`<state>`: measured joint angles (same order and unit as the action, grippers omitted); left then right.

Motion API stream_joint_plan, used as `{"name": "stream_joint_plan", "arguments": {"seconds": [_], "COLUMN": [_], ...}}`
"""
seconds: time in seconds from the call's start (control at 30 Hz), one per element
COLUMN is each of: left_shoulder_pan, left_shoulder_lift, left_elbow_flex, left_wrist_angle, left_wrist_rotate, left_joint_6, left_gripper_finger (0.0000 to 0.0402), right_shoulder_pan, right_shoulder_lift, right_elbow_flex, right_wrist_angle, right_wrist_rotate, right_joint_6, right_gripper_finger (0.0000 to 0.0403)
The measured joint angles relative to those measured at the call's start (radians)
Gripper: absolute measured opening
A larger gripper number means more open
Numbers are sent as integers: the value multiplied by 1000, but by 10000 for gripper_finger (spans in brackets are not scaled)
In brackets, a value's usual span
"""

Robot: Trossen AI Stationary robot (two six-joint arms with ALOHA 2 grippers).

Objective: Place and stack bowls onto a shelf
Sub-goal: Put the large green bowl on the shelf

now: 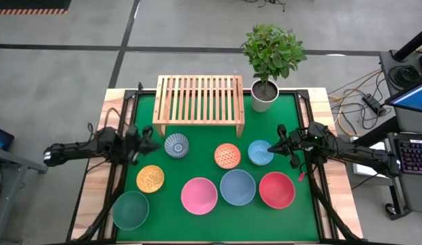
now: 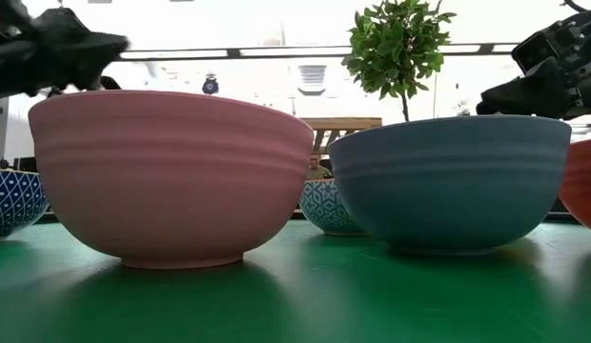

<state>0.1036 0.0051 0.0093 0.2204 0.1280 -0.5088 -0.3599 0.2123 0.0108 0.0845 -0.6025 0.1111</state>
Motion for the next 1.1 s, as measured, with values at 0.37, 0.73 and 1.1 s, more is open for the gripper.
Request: {"name": "stream_joint_plan", "arguments": {"seconds": [0.37,0.73,1.1], "left_shoulder_pan": [1,1,2], "left_shoulder_lift": [0,0,29], "left_elbow_flex": [0,0,6], "left_wrist_angle": [146,154,221], "left_wrist_rotate": [-681,-747,-696], "left_joint_6": [-209,-102,-22], "left_gripper_finger": [0,0,0], "right_shoulder_pan": [0,0,0], "right_shoulder_lift": [0,1,1], "right_elbow_flex": [0,0,0], "right_wrist_angle": [34,151,393], "right_wrist_rotate": [1,63,202], "right_joint_6": [335,383,366], "right_gripper_finger": [9,9,9]}}
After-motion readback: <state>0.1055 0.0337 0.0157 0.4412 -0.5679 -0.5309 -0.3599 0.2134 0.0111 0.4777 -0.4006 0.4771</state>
